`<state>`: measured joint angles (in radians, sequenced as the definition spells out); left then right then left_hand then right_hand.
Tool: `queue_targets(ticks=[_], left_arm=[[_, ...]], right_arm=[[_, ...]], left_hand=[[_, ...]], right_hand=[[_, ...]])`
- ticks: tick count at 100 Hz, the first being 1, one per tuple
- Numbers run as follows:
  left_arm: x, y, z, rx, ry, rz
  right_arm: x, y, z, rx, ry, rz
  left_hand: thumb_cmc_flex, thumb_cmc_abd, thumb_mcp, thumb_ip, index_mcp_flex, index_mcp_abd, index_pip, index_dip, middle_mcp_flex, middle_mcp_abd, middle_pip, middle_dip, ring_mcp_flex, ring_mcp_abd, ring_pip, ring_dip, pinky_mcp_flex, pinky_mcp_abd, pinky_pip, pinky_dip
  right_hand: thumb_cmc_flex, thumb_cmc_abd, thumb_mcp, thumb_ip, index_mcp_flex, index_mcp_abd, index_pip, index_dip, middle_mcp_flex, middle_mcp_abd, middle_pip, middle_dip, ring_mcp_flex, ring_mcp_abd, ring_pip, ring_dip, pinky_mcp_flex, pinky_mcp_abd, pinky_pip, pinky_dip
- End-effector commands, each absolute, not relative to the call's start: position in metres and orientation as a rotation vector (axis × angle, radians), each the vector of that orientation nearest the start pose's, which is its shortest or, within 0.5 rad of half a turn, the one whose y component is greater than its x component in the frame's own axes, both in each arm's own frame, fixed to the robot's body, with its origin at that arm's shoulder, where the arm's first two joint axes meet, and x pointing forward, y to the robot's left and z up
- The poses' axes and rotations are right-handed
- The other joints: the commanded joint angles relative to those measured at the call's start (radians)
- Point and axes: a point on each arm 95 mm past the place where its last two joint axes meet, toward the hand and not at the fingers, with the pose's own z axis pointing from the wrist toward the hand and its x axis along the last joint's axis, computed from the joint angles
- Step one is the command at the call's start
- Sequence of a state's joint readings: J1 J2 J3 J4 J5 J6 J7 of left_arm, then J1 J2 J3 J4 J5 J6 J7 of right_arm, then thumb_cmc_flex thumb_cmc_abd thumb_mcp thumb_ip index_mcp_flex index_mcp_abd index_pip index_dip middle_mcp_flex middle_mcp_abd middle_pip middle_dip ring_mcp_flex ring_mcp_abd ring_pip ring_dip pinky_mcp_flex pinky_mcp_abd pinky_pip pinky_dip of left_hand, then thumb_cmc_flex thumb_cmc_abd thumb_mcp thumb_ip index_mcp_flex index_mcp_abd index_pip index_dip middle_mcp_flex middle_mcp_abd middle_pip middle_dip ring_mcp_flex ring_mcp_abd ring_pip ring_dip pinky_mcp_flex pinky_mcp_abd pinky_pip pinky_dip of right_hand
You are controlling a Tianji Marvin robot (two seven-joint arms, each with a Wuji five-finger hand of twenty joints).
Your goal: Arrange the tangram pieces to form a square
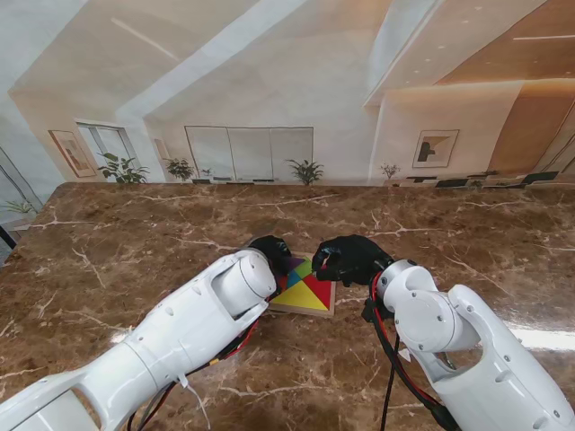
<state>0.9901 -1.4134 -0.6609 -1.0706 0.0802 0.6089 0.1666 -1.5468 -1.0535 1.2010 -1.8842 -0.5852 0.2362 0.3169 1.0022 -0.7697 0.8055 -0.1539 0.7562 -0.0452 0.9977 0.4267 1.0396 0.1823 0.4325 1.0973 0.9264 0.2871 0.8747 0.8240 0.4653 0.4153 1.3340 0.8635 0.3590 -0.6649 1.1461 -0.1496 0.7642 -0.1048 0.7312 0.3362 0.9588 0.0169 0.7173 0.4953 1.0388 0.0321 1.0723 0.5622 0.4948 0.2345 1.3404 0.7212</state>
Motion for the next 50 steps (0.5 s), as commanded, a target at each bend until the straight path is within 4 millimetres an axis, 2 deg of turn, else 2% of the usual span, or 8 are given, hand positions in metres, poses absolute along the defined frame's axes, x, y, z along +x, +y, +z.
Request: queue_targets(ticks=[1,50], left_arm=[[0.4943,-0.1637,-0.3546,-2.138,1.148,-1.298],[0.4992,-0.1608,-0.3564,-2.100,1.174,-1.282]], right_arm=[[0.3875,0.0361,-0.2610,-2.130,-1.904,-2.017],[0.3880,0.0366,-0.2615,-2.130,-1.906,-2.001]], left_hand=[[0.030,0.040,0.007,0.026,-0.003,-0.006,0.025,-0.001,-0.015,0.020,-0.004,-0.003,-0.008,0.004,0.025,0.002,-0.021,-0.002,0.034,0.031],[-0.008,0.055,-0.010,0.025,-0.042,0.013,-0.002,-0.013,-0.097,0.039,-0.040,-0.012,-0.056,-0.011,0.054,0.001,-0.057,-0.007,0.041,0.054]], right_hand=[[-0.063,0.020,-0.004,0.021,0.029,0.006,-0.007,0.012,0.015,0.003,0.006,-0.001,0.017,0.007,0.014,-0.006,-0.002,0.005,0.035,0.000],[-0.062,0.020,-0.003,0.022,0.033,0.008,-0.006,0.012,0.021,0.003,0.007,-0.002,0.020,0.008,0.014,-0.007,-0.001,0.006,0.035,-0.001]])
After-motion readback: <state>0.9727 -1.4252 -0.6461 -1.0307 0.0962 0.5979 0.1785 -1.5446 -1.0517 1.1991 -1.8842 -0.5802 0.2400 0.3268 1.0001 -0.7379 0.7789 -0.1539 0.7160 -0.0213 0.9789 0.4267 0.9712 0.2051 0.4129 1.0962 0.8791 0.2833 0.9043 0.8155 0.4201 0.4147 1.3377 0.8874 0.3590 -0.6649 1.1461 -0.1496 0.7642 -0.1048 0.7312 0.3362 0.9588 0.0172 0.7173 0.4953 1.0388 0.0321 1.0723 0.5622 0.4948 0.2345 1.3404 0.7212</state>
